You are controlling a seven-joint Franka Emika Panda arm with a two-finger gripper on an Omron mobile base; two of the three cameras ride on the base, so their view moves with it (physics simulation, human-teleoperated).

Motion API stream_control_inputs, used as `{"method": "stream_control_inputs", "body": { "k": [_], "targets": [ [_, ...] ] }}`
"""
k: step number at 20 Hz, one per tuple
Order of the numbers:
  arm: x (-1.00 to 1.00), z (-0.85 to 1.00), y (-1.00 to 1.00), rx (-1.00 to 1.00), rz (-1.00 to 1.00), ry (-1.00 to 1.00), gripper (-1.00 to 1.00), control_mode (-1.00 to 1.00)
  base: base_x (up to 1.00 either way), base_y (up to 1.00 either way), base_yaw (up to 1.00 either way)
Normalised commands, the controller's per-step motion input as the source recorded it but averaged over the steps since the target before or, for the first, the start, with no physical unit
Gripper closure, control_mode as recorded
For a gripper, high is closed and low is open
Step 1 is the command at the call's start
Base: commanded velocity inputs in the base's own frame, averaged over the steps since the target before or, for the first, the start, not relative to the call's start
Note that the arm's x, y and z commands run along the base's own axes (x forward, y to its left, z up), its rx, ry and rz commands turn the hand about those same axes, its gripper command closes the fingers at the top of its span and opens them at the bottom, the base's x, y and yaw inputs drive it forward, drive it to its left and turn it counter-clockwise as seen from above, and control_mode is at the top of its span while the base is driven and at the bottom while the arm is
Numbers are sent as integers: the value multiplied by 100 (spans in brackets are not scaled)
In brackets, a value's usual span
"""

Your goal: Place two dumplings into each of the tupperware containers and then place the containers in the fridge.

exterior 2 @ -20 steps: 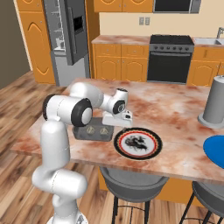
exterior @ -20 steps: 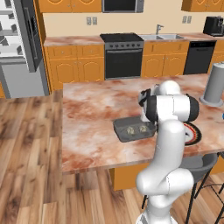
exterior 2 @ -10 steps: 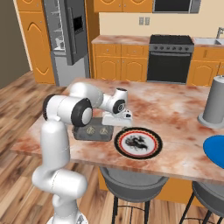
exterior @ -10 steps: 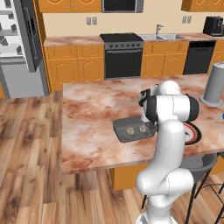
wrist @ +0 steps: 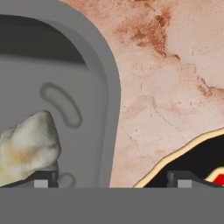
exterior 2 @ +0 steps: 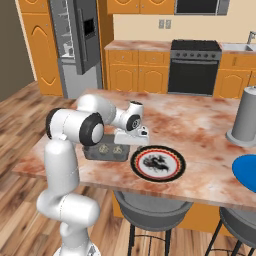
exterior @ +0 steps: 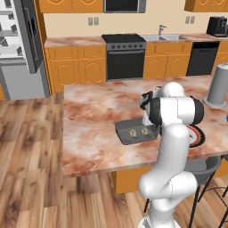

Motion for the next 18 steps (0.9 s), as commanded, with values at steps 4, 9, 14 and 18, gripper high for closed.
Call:
{"method": "stream_control_inputs", "body": {
  "k": [4,9,14,18],
  "targets": [
    [1,-14,0,0,0,0,-100,-100,0,0,0],
    [0,-14,0,0,0,1,100,-100,0,0,0],
    [0,-15,3,0,0,2,100,-100,0,0,0],
    [0,-1,6,0,0,7,100,-100,0,0,0]
  ]
}}
